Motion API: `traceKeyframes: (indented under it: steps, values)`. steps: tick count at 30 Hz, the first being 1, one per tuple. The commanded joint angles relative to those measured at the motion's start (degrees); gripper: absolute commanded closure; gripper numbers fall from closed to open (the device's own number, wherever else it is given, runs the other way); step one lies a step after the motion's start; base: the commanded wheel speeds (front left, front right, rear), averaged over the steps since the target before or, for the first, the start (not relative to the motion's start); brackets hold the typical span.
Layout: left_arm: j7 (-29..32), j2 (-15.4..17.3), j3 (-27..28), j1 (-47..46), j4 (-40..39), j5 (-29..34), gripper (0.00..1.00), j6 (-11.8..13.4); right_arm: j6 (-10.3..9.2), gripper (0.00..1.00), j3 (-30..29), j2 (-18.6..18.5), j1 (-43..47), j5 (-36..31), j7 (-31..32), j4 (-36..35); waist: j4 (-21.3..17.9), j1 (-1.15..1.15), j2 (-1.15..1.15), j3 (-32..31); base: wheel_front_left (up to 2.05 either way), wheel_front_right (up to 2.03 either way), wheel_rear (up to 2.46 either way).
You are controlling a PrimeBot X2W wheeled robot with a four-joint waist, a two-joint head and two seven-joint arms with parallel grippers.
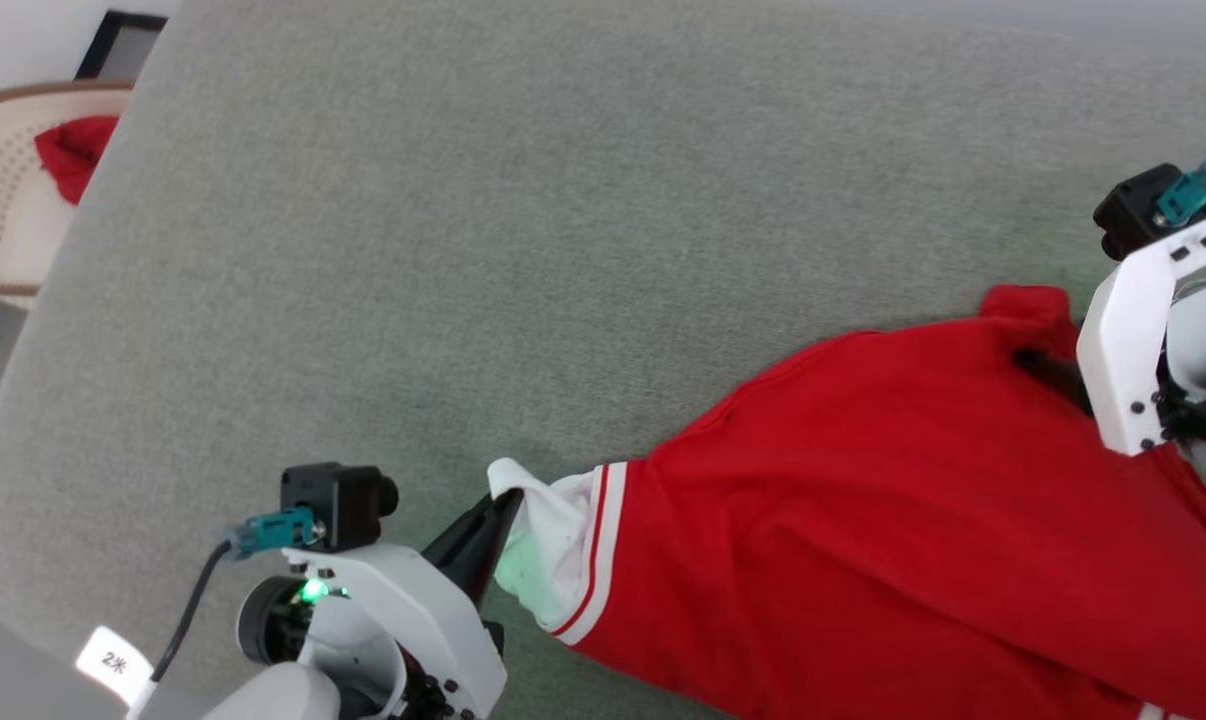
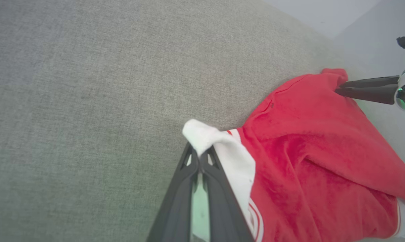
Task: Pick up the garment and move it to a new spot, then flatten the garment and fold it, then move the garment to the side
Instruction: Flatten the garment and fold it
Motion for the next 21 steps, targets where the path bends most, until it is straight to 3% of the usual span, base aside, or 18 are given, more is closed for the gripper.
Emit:
traceKeyframes:
  steps: [1,5,6,7,8,13,21]
  values:
    - [-0.22,-0.24,0.01,-0.78,0.25,0.3,1.0,-0.5,-0.01,0.0,1.32,-0.25,-0.43,0.5,0.7,0.98,1.29,0.0,0.0,1.2,0.0,0.0,0.0]
    - [-0.6,-0.85,-0.03,-1.1,1.28,0.04,1.0,-1.04,-0.01,0.0,5.85,-0.49,-2.19,3.64,3.75,4.81,1.96,0.0,0.0,1.75,0.0,0.0,0.0]
    - [-0.68,-0.98,0.01,-1.1,1.46,-0.07,1.0,-1.14,-0.01,0.09,6.9,-0.46,-2.49,4.38,5.09,5.81,2.08,0.0,0.0,1.82,0.0,0.0,0.0]
    - [-0.79,-1.04,0.04,-1.06,1.63,-0.15,1.0,-1.33,-0.01,0.62,7.69,-0.55,-2.77,5.25,6.89,6.92,2.17,0.0,0.0,1.83,0.0,0.0,0.0]
    - [-0.87,-1.05,0.03,-1.0,1.82,-0.26,1.0,-1.35,-0.02,1.0,8.33,-0.71,-3.12,5.89,8.57,7.99,2.25,0.0,0.0,1.79,0.0,0.0,0.0]
    - [-1.02,-0.76,0.17,-0.36,2.4,-0.51,1.0,-1.63,-0.03,1.0,8.05,-0.19,-6.49,6.33,11.42,11.77,2.16,0.0,0.0,1.49,0.0,0.0,0.0]
    - [2.44,2.37,1.09,-2.89,0.88,-1.1,1.0,-1.84,-0.03,1.0,1.83,4.86,-13.27,6.11,6.28,16.39,-0.26,0.0,0.0,-0.27,0.0,0.0,0.0]
